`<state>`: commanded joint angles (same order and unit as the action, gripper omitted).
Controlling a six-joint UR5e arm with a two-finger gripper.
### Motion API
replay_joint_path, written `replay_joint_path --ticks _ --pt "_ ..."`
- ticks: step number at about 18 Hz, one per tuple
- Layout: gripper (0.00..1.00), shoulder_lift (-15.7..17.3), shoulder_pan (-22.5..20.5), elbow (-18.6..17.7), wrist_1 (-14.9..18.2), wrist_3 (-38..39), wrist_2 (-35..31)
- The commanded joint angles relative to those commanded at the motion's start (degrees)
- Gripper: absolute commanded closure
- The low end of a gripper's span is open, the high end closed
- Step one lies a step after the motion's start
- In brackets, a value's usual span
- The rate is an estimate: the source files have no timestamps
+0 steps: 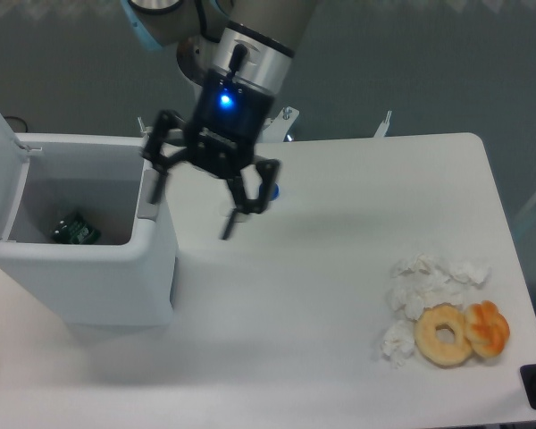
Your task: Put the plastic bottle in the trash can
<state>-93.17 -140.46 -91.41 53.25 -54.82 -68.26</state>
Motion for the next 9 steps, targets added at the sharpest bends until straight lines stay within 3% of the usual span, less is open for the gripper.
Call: replay_joint_path --ticks 4,9 --pt "0.00 0.35 3.60 -0.18 2.56 -6.70 -11.43" --pt "0.00 1.15 5.45 -1.14 3.00 -7.50 -16.38"
